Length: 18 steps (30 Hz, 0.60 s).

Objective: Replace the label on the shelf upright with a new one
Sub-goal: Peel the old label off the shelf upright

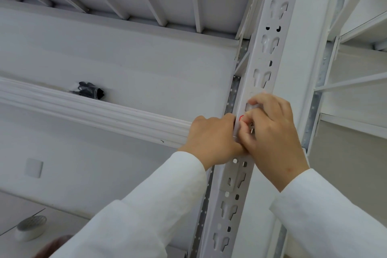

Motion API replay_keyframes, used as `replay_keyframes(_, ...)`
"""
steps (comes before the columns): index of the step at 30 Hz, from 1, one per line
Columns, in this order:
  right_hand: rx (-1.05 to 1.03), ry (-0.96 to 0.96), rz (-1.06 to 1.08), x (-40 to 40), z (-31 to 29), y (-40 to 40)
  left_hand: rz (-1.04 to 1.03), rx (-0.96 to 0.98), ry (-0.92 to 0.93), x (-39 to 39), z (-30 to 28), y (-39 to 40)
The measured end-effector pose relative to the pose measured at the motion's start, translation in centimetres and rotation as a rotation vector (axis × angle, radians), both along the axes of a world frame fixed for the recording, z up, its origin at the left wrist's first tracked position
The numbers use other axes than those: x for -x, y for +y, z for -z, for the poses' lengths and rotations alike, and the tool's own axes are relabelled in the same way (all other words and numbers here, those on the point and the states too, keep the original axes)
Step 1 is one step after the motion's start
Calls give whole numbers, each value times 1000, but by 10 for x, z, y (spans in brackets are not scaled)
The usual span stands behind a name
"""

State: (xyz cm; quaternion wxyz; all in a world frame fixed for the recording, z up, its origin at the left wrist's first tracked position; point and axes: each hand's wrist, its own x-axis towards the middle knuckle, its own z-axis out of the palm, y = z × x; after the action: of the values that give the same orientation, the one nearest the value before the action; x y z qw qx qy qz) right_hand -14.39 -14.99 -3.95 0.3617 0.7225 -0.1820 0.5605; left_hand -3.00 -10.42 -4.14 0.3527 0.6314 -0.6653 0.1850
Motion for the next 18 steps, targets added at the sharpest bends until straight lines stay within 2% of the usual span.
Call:
replay_keyframes(4, -76, -17, -82, 7, 2, 2, 7, 28, -7, 1, 0, -1)
replay_keyframes(12, -60, -17, -6, 2, 2, 2, 21, 27, -12, 1, 0, 1)
replay_keyframes(18, -92, -25, -31, -1, 1, 0, 22, 35, -14, 1, 0, 0)
